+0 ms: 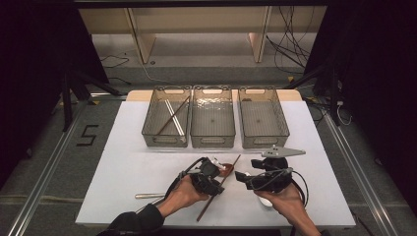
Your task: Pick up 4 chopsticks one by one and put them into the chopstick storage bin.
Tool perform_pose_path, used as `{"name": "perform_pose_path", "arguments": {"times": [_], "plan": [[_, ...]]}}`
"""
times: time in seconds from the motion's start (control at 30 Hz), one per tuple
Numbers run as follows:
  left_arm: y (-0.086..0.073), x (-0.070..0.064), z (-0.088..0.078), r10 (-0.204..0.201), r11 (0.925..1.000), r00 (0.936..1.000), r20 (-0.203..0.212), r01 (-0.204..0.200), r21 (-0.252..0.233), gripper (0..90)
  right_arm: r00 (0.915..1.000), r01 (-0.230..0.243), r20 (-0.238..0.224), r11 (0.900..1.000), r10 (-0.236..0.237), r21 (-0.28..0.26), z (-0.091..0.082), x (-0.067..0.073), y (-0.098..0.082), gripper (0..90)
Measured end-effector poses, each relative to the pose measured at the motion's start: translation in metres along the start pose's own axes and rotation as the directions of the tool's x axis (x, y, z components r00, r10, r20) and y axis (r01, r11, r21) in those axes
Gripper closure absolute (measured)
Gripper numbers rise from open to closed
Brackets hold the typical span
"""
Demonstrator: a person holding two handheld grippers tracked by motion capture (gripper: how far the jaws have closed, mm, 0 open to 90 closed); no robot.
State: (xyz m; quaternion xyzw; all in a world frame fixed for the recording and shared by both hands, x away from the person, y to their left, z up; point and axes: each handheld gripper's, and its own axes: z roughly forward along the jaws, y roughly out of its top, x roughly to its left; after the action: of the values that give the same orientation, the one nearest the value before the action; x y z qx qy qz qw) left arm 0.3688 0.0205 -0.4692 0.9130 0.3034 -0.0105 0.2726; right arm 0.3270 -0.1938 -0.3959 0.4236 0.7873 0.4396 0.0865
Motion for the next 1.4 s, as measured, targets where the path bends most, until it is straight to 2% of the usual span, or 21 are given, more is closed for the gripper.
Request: {"name": "perform_pose_path", "arguments": {"times": [0.13, 0.27, 0.33, 0.5, 0.77, 0.93, 1.17, 1.3, 1.4], "plan": [[-0.001, 0.001, 0.001, -0.005, 1.0, 1.0, 0.005, 0.005, 0.004, 74.2, 1.0, 0.002, 0.001, 1.0, -0.002, -0.001, 0.0, 0.0, 0.0, 25.4], [-0.001, 0.003, 0.001, -0.029, 0.9996, 0.9992, 0.028, 0.029, 0.007, 77.0, 1.0, 0.002, 0.001, 1.0, -0.002, 0.0, 0.0, 0.0, 0.0, 25.4], [-0.001, 0.003, 0.001, -0.032, 0.9995, 0.999, 0.031, 0.032, 0.007, 81.4, 1.0, 0.003, 0.001, 1.0, -0.003, 0.0, 0.0, 0.0, 0.0, 25.4], [-0.002, 0.005, 0.001, -0.073, 0.9973, 0.9944, 0.076, 0.074, -0.003, 83.7, 1.0, 0.005, 0.001, 1.0, -0.005, 0.0, 0.0, 0.0, 0.0, 25.4], [0.001, 0.005, -0.008, -0.061, 0.9973, 0.995, 0.079, 0.064, -0.037, 84.3, 1.0, 0.004, 0.002, 1.0, -0.004, 0.0, 0.0, 0.0, 0.0, 25.4], [0.003, 0.01, -0.016, -0.087, 0.993, 0.9913, 0.099, 0.094, -0.071, 84.3, 1.0, 0.006, 0.003, 1.0, -0.006, -0.005, -0.001, 0.0, 0.0, 25.4], [0.005, 0.017, -0.029, -0.099, 0.9877, 0.9898, 0.102, 0.111, -0.111, 84.3, 1.0, 0.005, 0.003, 1.0, -0.005, -0.01, -0.002, 0.0, 0.001, 25.4], [0.006, 0.023, -0.037, -0.119, 0.9816, 0.9862, 0.114, 0.135, -0.135, 84.3, 1.0, 0.008, 0.003, 1.0, -0.008, -0.01, -0.002, 0.0, 0.001, 25.4], [0.008, 0.026, -0.044, -0.121, 0.978, 0.9859, 0.116, 0.138, -0.156, 84.3, 1.0, 0.009, 0.001, 1.0, -0.009, -0.009, -0.001, 0.001, 0.0, 25.4]]}}
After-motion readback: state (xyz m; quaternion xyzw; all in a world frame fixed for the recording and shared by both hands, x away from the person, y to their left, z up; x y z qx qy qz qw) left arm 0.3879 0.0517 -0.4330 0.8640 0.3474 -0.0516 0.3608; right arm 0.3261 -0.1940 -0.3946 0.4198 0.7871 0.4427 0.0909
